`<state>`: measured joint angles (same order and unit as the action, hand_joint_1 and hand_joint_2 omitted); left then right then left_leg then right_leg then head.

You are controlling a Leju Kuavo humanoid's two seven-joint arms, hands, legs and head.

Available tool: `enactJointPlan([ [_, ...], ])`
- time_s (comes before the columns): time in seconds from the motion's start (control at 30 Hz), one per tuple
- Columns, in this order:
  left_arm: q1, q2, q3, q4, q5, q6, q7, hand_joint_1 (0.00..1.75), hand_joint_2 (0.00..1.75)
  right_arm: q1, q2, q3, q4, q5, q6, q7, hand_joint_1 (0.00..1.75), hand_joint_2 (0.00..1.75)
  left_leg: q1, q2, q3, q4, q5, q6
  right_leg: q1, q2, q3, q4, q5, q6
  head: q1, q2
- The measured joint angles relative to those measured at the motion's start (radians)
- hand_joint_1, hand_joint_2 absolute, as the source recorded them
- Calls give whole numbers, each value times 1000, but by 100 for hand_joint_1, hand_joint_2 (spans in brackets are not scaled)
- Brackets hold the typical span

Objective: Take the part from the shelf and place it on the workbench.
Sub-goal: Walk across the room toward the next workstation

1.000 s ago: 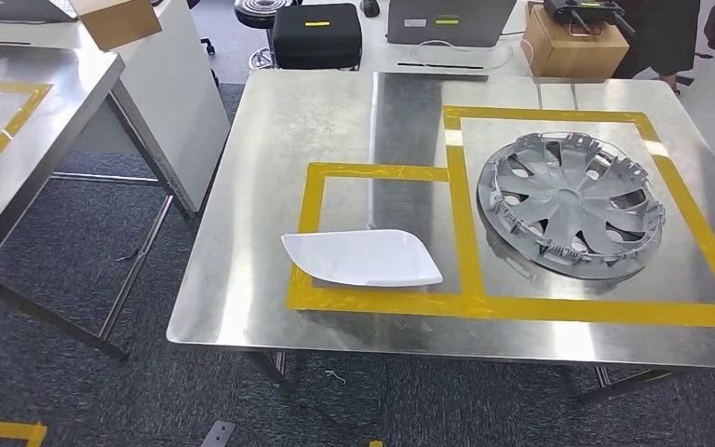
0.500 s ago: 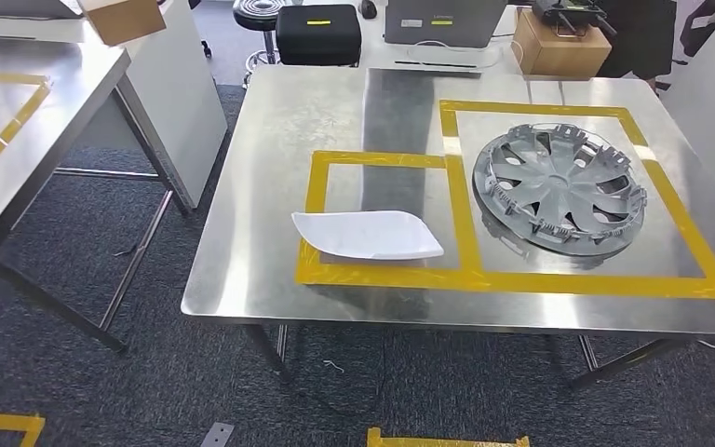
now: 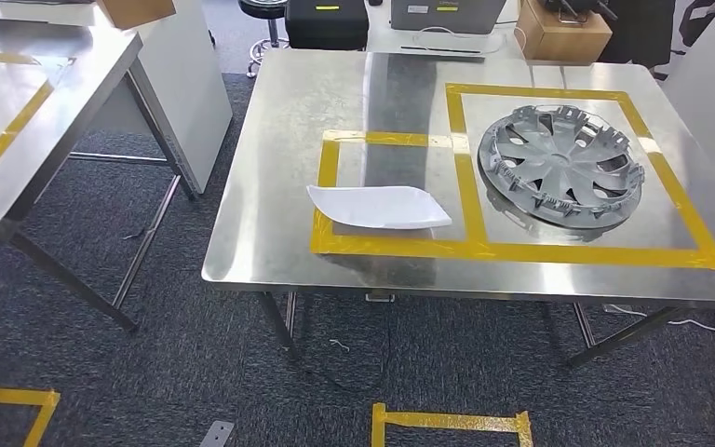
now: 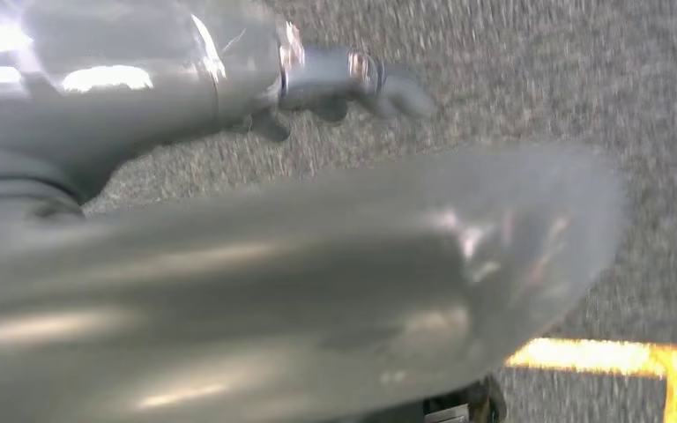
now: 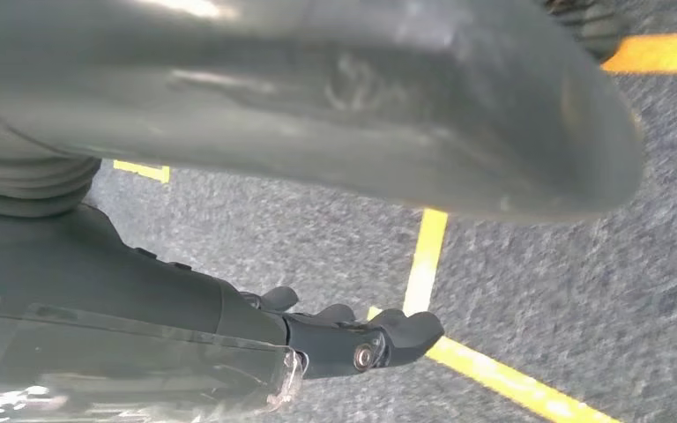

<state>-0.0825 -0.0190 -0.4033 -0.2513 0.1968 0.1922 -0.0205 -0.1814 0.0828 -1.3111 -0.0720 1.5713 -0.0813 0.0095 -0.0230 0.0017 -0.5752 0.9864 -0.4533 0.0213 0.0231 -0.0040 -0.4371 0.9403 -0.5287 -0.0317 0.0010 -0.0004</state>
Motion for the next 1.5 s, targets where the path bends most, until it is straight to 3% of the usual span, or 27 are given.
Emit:
enactJointPlan([
  [0.03, 0, 1, 0, 0, 1, 1, 1, 0, 0, 0, 0, 0, 0, 0, 0, 0, 0, 0, 1, -1, -6, 7, -9, -5, -3, -2, -5, -7, 12, -2, 2, 0],
  [0.1, 1, 2, 0, 1, 3, 2, 2, 0, 0, 0, 0, 0, 0, 0, 0, 0, 0, 0, 4, -3, -33, 65, -77, -18, -11, -6, -24, -18, 37, -5, 0, 0],
  [0.17, 1, 2, 0, 2, 4, 2, 3, 0, 0, 0, 0, 0, 0, 0, 0, 0, 0, 0, 16, -5, -70, 184, -169, -34, -15, -6, -55, -13, 56, -2, -6, 0],
  [0.2, 1, 3, 0, 2, 5, 2, 3, 0, 0, 1, 0, 0, 0, 0, 0, 0, 0, 0, 23, -5, -81, 239, -191, -43, -17, -7, -72, -7, 65, 2, -7, 0],
  [0.27, 1, 3, 0, 3, 5, 2, 3, 0, 0, 2, 2, 0, 0, 0, 0, 0, 0, 0, 36, -4, -65, 277, -166, -59, -25, -9, -107, 10, 79, 13, -9, 0],
  [0.33, 0, 4, -1, 4, 6, 3, 3, 0, 0, 1, 3, 0, 0, 0, 0, 0, 0, 0, 51, -2, 13, 189, -111, -78, -35, -10, -144, 37, 88, 25, -10, 0],
  [0.37, -2, 4, -1, 4, 6, 3, 3, 0, 0, 1, 3, 0, 0, 0, 0, 0, 0, 0, 55, -3, 60, 122, -107, -86, -39, -8, -160, 53, 91, 33, -15, 0],
  [0.43, -5, 4, -2, 4, 6, 3, 2, 0, 0, 0, 2, 0, -1, 0, 0, 0, 0, 0, 55, -5, 113, 34, -128, -80, -39, -6, -180, 75, 99, 48, -20, 0],
  [0.53, -6, 6, -8, 4, 6, 5, 4, 0, 0, 5, 3, 0, 0, 0, 0, -2, 0, 0, 48, -6, 99, 25, -119, -40, -45, -5, -189, 77, 110, 67, -16, 0],
  [0.6, -7, 8, -11, 5, 8, 8, 7, 0, 0, 9, 6, 0, 1, 0, 1, -7, 0, 0, 47, -7, 74, 24, -95, -18, -48, -5, -204, 124, 43, 76, -12, 0],
  [0.67, -7, 10, -15, 5, 13, 11, 12, 0, 0, 8, 8, 0, 1, 0, 2, -13, 0, 0, 41, -9, 44, 25, -70, -7, -48, -3, -226, 240, -67, 78, -5, 0],
  [0.7, -7, 11, -17, 5, 16, 13, 16, 0, 0, 7, 9, 0, 1, 0, 4, -14, 0, 0, 37, -9, 29, 26, -59, -5, -48, -2, -232, 301, -102, 77, -2, 0],
  [0.73, -7, 13, -18, 6, 19, 15, 21, 0, 0, 6, 11, 0, 1, 0, 6, -14, 0, 0, 33, -9, 14, 27, -47, -3, -47, -2, -228, 343, -112, 74, -1, 0],
  [0.77, -7, 15, -18, 6, 24, 16, 29, 0, 0, 5, 13, 0, 1, 0, 9, -10, 0, 0, 28, -9, 0, 27, -36, -2, -44, -2, -211, 354, -100, 68, 1, 0],
  [0.8, -6, 19, -18, 7, 28, 17, 36, 0, 0, 5, 16, 1, 1, 0, 13, -5, 0, 0, 23, -8, -13, 27, -25, -2, -40, -1, -177, 328, -74, 58, 2, 0],
  [0.87, -7, 24, -20, 8, 34, 18, 49, 0, 0, 4, 21, 5, 1, 0, 19, 6, 0, 0, 17, -6, -29, 27, -7, -3, -23, -1, -73, 191, -33, 28, 3, 0],
  [0.93, -7, 28, -23, 8, 38, 18, 56, 0, 0, 1, 25, 13, 0, 0, 22, 14, 0, 0, 15, -1, -37, 26, 9, -10, -8, -1, 11, 56, -36, 5, 1, 0],
  [0.97, -8, 31, -24, 8, 41, 18, 60, 0, 0, 1, 26, 18, 0, 0, 24, 18, 0, 0, 16, 2, -40, 25, 18, -16, -3, -1, 28, 22, -42, 1, 0, 0],
  [1.03, -7, 37, -26, 8, 49, 18, 68, 0, 0, 3, 29, 26, 0, 0, 26, 27, 0, 0, 20, 6, -46, 21, 32, -27, -3, -2, 23, 2, -25, 2, 0, 0],
  [1.1, -5, 43, -31, 8, 58, 16, 74, 0, 0, 5, 29, 31, 0, -3, 25, 34, 0, 0, 21, 2, -64, 50, -15, -37, -7, -5, 2, -11, 6, -1, -2, 0],
  [1.17, -6, 46, -39, 8, 64, 14, 75, 0, 0, 5, 27, 33, -1, -16, 17, 36, 0, 0, 26, -3, -93, 147, -118, -46, -10, -7, -31, -11, 32, -4, -10, 0],
  [1.2, -6, 46, -42, 8, 67, 13, 73, 0, 0, 5, 25, 33, -1, -27, 14, 34, 0, 0, 29, -3, -105, 209, -157, -50, -10, -8, -49, -6, 43, -4, -14, 0],
  [1.23, -6, 45, -46, 8, 68, 12, 70, 0, 0, 5, 23, 33, -1, -36, 12, 30, 0, 0, 31, -3, -111, 261, -171, -55, -11, -9, -68, -1, 53, -2, -17, 0],
  [1.3, -6, 44, -54, 8, 69, 11, 64, 0, 0, 4, 16, 33, -1, -47, 10, 23, 0, 0, 34, -3, -83, 287, -131, -61, -13, -11, -108, 17, 70, 4, -21, 0],
  [1.37, -7, 42, -64, 8, 69, 9, 61, 0, 0, 3, 10, 33, -1, -52, 8, 20, 0, 0, 40, -2, 4, 190, -89, -67, -17, -11, -145, 42, 80, 13, -29, 0],
  [1.43, -9, 39, -70, 7, 69, 8, 59, 0, 0, 2, 5, 33, -1, -53, 7, 19, 0, 0, 40, -2, 92, 65, -110, -62, -17, -11, -168, 66, 88, 23, -44, 0],
  [1.5, -10, 38, -73, 7, 69, 7, 59, 0, 0, 2, 2, 33, -1, -53, 6, 18, 0, 0, 34, -3, 118, 15, -128, -45, -17, -10, -175, 74, 100, 34, -52, 0],
])
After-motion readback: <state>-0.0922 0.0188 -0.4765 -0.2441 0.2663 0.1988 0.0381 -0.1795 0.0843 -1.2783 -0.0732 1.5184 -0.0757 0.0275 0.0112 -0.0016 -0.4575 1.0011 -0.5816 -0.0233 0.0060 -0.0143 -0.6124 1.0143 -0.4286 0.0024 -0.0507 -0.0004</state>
